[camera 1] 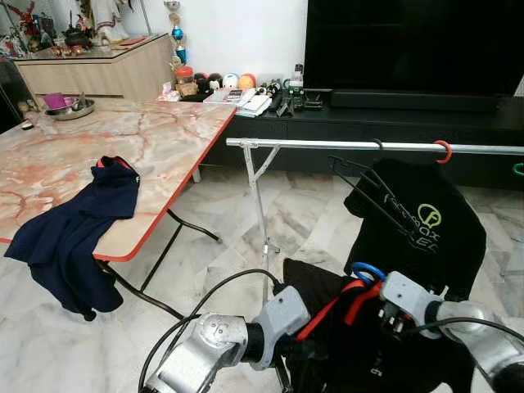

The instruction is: Hang hanger

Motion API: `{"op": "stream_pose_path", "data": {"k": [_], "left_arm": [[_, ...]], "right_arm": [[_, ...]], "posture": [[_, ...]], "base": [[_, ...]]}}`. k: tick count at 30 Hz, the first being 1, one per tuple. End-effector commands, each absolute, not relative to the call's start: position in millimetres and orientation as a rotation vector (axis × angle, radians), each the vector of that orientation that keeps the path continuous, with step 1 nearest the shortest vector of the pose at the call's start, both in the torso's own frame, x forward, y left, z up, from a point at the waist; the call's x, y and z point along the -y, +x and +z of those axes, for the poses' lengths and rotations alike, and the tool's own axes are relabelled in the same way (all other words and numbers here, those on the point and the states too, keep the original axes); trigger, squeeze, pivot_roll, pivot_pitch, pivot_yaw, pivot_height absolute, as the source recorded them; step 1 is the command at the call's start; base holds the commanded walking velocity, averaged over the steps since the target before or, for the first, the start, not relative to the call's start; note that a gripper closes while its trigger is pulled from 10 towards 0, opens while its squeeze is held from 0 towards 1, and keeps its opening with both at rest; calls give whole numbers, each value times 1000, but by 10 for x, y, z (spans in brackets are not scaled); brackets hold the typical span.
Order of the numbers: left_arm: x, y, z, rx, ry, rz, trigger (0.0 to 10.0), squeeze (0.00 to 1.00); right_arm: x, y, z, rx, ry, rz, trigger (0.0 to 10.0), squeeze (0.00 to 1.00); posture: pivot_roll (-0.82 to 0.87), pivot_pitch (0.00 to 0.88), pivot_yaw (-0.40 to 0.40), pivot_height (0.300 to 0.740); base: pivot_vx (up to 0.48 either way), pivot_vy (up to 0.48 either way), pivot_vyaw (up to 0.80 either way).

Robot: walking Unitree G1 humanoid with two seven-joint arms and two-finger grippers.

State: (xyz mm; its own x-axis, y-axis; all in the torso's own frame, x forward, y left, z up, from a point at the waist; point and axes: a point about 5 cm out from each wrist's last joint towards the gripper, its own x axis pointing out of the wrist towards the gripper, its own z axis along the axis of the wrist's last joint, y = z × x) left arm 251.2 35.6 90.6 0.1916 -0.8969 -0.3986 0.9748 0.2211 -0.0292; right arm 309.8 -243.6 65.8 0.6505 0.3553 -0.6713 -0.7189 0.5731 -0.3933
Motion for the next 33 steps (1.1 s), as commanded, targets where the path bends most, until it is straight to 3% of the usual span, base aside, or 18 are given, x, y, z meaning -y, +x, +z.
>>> {"op": "stream_pose_path", "data": {"k": [1, 2, 13, 18, 24, 33], "left_arm": [[-343, 2457, 879, -369, 298, -1386, 10000, 400], [-346, 2416, 885, -358, 311, -1422, 10000, 1000], [-478, 2499, 973, -295, 363, -1398, 10000, 1000], [-632, 2703, 1128, -218, 352, -1266, 10000, 1000], [-777, 2707, 1220, -201, 401, -1312, 10000, 1000], [-822, 2680, 1137, -245, 398, -1336, 10000, 1000]], "right_arm": [[2487, 3222, 828, -514, -677, 594, 0, 0], [2452, 3252, 847, -502, -677, 593, 0, 0], [2107, 3382, 838, -451, -701, 671, 0, 0], [1831, 3274, 754, -439, -753, 949, 0, 0], [1804, 3187, 632, -505, -870, 1080, 0, 0], [1759, 3093, 644, -475, -816, 1211, 0, 0]], "posture": [[69, 0, 40, 740], [67, 0, 40, 740], [87, 0, 28, 740], [95, 0, 22, 740], [108, 0, 5, 740], [95, 0, 0, 740]], "base": [[0, 0, 0], [0, 0, 0], [0, 0, 0], [0, 0, 0], [0, 0, 0], [0, 0, 0]]}}
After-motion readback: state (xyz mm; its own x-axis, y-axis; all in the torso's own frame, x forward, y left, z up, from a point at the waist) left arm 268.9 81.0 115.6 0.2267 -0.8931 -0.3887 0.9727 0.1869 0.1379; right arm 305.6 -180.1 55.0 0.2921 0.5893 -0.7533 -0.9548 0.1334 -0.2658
